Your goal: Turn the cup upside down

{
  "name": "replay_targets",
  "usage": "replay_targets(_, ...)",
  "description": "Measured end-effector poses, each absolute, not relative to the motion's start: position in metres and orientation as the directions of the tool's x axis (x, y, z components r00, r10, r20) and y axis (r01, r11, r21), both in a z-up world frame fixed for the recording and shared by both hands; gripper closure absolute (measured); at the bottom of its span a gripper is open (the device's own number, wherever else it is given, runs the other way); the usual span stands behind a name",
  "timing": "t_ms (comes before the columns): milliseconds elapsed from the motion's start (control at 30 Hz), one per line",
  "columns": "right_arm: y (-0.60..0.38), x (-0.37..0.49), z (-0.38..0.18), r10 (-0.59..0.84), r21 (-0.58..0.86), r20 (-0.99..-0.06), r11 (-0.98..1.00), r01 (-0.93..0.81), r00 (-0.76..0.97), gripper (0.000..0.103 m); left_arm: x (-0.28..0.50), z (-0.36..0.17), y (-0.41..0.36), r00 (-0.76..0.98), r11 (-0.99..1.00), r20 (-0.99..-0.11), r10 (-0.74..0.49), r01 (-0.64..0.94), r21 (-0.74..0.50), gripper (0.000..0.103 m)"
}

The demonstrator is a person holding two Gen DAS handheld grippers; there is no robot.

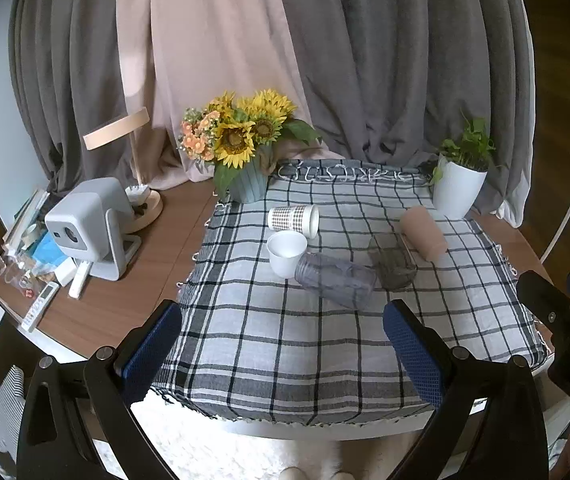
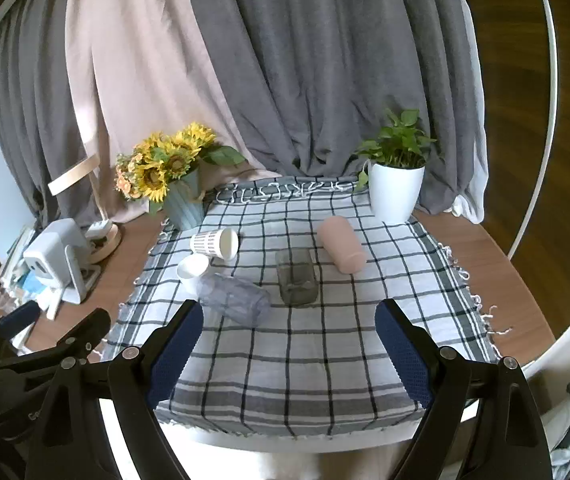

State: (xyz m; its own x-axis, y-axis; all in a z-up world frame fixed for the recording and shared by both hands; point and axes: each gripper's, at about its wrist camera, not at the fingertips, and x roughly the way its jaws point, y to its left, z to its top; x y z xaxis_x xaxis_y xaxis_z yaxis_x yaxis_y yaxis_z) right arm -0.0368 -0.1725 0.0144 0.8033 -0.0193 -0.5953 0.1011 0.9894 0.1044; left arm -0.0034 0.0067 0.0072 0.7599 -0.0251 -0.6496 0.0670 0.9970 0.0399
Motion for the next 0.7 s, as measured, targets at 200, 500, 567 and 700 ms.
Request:
replay_targets(200, -0.1733, -0.0384, 0.015, -0.019, 0.107, -0.593, 0.989, 0.103, 0.805, 0.015, -0.0031, 0.0079, 0.0061, 0.76, 0.997, -0.649, -0.029, 0.071, 0.039, 0.0)
replay_targets(500, -0.1731, -0.0387, 0.015, -0.018, 0.11, -0.592, 0.989, 0.102, 0.806, 0.015, -0.0043, 0.0069, 0.0048, 0.76, 0.997, -0.649, -0.03, 0.073, 0.04, 0.0)
replay_targets(567, -0.1726, -0.0383, 0.0152, -0.021, 0.107, -0.593, 0.989, 0.105, 0.805, 0.015, -0.0045, 0.007, 0.0046, 0.761, 0.997, -0.648, -0.027, 0.071, 0.042, 0.0)
replay_targets(700, -0.1732, -0.038, 0.0157, -0.018, 0.109, -0.593, 0.989, 0.103, 0.805, 0.015, -0.0051, 0.0062, 0.0053, 0.761, 0.997, -0.648, -0.03, 0.072, 0.039, 0.0)
